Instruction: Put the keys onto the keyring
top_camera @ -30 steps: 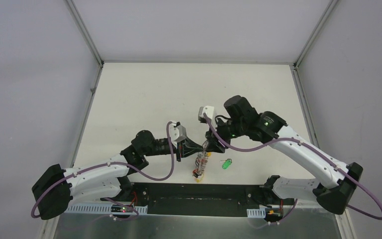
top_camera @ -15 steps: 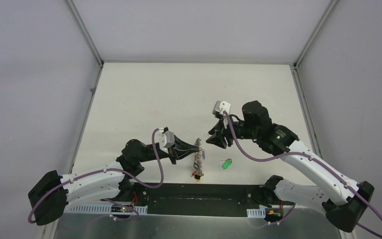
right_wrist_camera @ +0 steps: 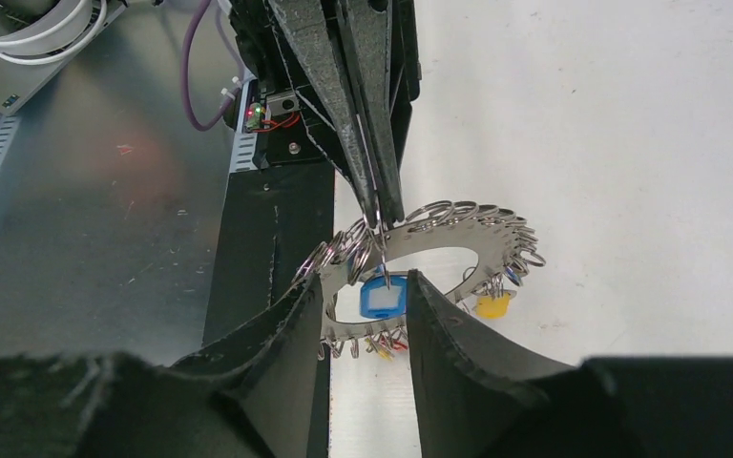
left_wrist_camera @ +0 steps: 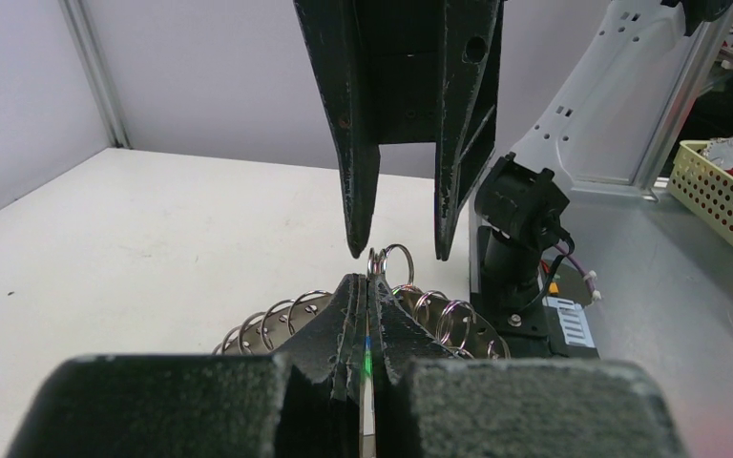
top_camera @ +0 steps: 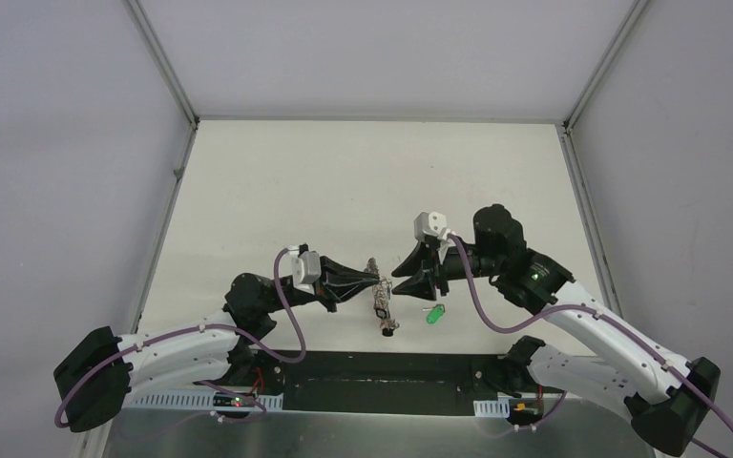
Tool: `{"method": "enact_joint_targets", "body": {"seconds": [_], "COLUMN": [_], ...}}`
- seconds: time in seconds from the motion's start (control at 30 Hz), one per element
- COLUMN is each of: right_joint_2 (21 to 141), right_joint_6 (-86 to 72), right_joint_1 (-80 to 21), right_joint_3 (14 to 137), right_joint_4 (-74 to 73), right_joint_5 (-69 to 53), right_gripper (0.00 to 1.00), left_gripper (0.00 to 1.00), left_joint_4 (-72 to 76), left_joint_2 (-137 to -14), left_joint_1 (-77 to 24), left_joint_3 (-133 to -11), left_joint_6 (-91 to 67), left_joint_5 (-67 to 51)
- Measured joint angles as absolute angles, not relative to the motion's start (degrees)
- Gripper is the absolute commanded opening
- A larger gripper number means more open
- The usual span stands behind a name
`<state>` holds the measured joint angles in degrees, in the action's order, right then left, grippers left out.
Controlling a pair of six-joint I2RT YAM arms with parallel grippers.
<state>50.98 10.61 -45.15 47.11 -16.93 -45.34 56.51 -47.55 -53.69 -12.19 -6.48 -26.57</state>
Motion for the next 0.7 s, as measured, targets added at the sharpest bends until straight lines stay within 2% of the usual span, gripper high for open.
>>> {"method": "enact_joint_targets", "body": {"seconds": [0.13,0.47,0.7], "right_joint_2": [50.96,49.95,48.73], "right_joint_6": [10.61,10.72,11.22], "right_joint_1": [-45.12,-45.15,-45.15], "right_joint_3": [46.85,45.71,44.25], "right_joint_4": [-16.08,-13.63,-12.80], "right_joint_5": [-45.89,-44.25,-42.78], "right_gripper": [0.34,0.37,0.31], "left_gripper": [0.00,0.00,0.00], "left_joint_4": [56.86,56.93,56.90], "left_joint_2": [-47.55,-47.55,-47.55], "left_joint_1": [-53.69,-53.69,-53.69], "left_joint_3": [-12.19,-12.19,-12.19], "left_joint_6": [-6.61,-6.66,-6.68], "left_joint_5": [-26.04,-25.69,-25.58]}}
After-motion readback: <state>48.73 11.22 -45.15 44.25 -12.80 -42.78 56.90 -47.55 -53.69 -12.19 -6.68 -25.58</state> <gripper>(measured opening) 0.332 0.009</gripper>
